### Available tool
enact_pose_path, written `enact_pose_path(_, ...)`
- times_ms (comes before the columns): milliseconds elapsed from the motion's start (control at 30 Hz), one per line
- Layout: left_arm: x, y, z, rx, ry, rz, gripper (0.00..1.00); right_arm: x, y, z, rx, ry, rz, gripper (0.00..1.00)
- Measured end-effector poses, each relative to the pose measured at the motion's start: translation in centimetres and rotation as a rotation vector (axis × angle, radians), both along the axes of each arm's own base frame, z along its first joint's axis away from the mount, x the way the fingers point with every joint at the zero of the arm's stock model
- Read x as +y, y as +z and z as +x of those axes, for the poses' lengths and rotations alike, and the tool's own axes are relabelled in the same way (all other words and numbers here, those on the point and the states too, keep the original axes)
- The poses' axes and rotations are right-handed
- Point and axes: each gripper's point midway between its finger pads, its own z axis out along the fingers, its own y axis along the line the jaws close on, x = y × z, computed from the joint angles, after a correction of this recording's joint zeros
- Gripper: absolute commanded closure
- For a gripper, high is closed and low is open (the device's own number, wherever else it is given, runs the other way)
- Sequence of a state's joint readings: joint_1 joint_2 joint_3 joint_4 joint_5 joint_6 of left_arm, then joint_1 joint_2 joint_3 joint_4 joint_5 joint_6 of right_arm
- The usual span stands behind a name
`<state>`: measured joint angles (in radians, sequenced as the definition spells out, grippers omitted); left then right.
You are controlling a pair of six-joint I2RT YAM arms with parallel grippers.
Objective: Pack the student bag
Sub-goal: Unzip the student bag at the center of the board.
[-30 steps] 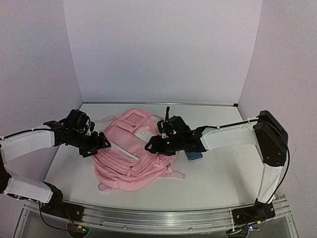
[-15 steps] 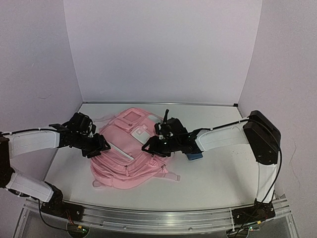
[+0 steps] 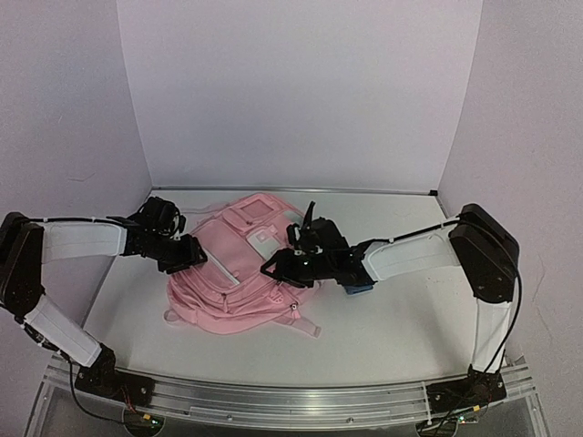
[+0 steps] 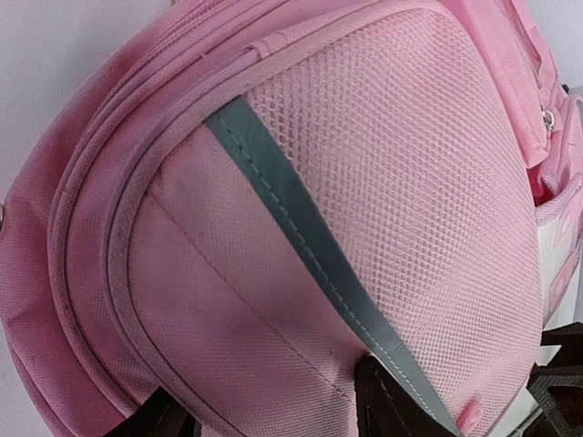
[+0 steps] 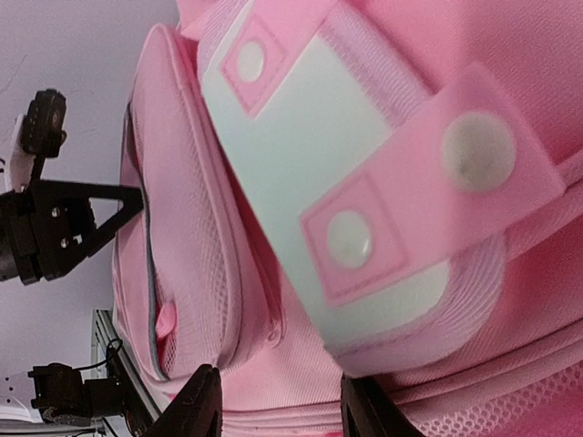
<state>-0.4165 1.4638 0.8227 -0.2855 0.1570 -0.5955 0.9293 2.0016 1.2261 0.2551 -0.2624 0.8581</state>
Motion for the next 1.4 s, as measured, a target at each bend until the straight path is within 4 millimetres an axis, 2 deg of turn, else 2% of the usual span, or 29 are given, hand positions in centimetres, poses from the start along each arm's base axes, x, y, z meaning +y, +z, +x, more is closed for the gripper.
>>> enact_pose_path(100,-0.8,1.0,1.3,-0.058,-0.054,0.018,0.33,-0.4,0.8,-0.7,-0.012,0.001,0.006,0.56)
enact_pose_path(233,-2.2,2.4,0.8,-0.121,-0.138,0.059,0.28,-1.0,2.8,-1.0,-0.050,-0.006,0.017,0.56)
enact_pose_path(433,-4.6,5.6,-3.9,-0.164,-0.257,0.086,0.36,-2.4,7.1,-0.5,-0.143,-0.054,0.020,0.56)
enact_pose_path(567,-6.7,6.8,-7.5,-0.153,-0.305,0.039,0.39,-3.1,7.5,-0.2,-0.170,-0.079,-0.010,0.57)
enact_pose_path(700,-8.5,5.8,-10.5,-0.095,-0.337,0.041,0.47,-3.6,6.8,-0.2,-0.166,-0.088,-0.044,0.58)
enact_pose_path(800,-9.2,4.4,-11.4,-0.049,-0.332,0.059,0.52,-3.7,6.7,-0.2,-0.163,-0.089,-0.051,0.59)
enact_pose_path(967,-9.0,2.2,-11.3,0.007,-0.282,0.097,0.55,-3.8,6.6,-0.2,-0.159,-0.088,-0.057,0.59)
enact_pose_path(1267,-8.9,1.4,-11.1,0.008,-0.251,0.096,0.60,-4.0,6.0,-0.4,-0.149,-0.087,-0.072,0.61)
enact_pose_path(1400,-9.1,0.3,-10.9,0.023,-0.252,0.112,0.63,-4.1,5.9,-0.4,-0.147,-0.087,-0.073,0.61)
